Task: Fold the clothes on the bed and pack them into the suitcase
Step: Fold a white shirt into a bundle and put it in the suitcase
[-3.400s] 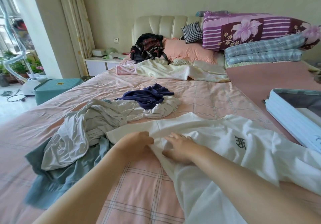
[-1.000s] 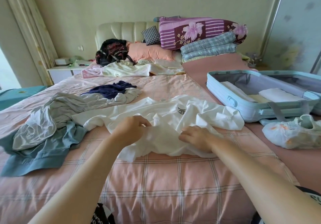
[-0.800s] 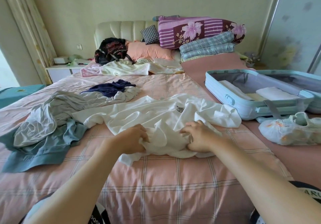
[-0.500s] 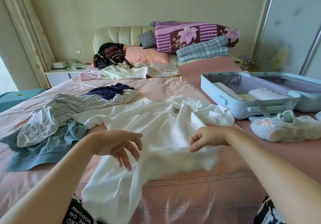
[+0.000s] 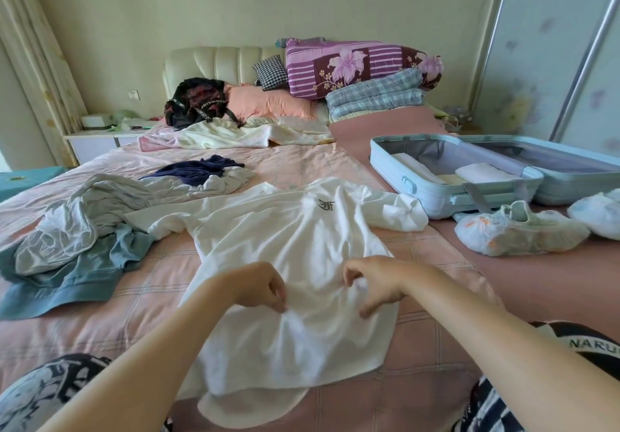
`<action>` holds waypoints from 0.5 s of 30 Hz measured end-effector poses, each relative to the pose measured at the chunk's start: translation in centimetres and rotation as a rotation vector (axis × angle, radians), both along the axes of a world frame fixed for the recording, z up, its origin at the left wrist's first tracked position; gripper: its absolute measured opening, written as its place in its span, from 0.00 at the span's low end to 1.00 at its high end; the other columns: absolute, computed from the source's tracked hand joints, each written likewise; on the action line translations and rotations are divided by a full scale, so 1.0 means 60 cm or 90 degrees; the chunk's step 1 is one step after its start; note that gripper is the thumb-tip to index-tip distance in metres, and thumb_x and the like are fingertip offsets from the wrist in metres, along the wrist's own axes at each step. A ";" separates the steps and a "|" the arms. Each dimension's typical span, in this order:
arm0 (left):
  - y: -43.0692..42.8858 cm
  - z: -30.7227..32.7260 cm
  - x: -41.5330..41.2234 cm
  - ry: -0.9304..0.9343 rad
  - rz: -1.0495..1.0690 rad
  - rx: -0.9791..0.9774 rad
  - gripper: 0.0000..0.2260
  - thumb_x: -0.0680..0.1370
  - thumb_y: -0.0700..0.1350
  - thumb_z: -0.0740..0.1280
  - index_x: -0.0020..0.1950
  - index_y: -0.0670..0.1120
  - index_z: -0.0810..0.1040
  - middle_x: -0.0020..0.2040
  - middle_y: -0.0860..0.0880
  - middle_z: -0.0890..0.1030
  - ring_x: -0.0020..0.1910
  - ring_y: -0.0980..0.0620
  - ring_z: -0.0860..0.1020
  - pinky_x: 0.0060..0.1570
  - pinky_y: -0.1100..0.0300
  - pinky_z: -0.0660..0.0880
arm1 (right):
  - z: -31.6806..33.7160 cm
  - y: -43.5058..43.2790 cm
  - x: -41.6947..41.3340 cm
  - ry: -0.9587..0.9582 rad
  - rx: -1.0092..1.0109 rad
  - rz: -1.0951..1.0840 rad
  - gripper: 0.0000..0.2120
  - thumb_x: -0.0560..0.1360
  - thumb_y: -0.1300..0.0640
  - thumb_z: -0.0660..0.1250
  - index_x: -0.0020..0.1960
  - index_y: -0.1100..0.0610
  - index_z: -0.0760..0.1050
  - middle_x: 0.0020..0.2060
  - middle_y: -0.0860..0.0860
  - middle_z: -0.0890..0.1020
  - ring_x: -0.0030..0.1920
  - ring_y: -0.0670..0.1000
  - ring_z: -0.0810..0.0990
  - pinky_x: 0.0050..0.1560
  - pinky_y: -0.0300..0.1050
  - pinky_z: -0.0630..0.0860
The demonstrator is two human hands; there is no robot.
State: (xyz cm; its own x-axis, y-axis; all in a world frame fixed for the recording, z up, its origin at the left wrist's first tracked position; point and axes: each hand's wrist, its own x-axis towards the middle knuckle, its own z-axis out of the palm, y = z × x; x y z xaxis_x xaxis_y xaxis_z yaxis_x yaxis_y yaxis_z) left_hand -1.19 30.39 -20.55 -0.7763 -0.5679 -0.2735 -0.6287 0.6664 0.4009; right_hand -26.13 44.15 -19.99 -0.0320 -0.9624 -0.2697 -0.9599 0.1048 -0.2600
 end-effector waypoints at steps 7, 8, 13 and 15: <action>0.020 0.015 -0.022 -0.072 0.108 -0.316 0.10 0.76 0.41 0.64 0.55 0.52 0.80 0.55 0.49 0.78 0.56 0.45 0.78 0.51 0.56 0.74 | 0.021 0.012 -0.026 0.086 -0.375 -0.206 0.06 0.73 0.48 0.70 0.40 0.49 0.77 0.40 0.45 0.78 0.44 0.51 0.79 0.41 0.44 0.70; 0.042 0.018 -0.041 0.018 0.115 -0.326 0.11 0.76 0.39 0.62 0.54 0.52 0.78 0.54 0.50 0.75 0.55 0.46 0.76 0.49 0.56 0.73 | 0.025 0.015 -0.029 0.100 -0.331 -0.239 0.10 0.74 0.47 0.67 0.38 0.51 0.74 0.37 0.45 0.79 0.40 0.51 0.79 0.39 0.44 0.69; 0.140 0.017 -0.131 0.118 -0.116 -0.051 0.10 0.73 0.55 0.73 0.51 0.56 0.78 0.52 0.57 0.74 0.50 0.56 0.74 0.51 0.61 0.71 | 0.007 0.025 -0.039 -0.008 -0.135 -0.213 0.15 0.71 0.52 0.64 0.27 0.56 0.72 0.28 0.49 0.80 0.32 0.51 0.77 0.35 0.43 0.71; 0.143 -0.003 -0.147 -0.001 -0.167 -0.099 0.26 0.65 0.63 0.76 0.59 0.59 0.74 0.60 0.56 0.69 0.59 0.56 0.68 0.59 0.56 0.71 | 0.002 0.025 -0.045 -0.061 -0.161 -0.193 0.09 0.72 0.54 0.65 0.35 0.53 0.81 0.37 0.47 0.83 0.41 0.48 0.80 0.44 0.43 0.77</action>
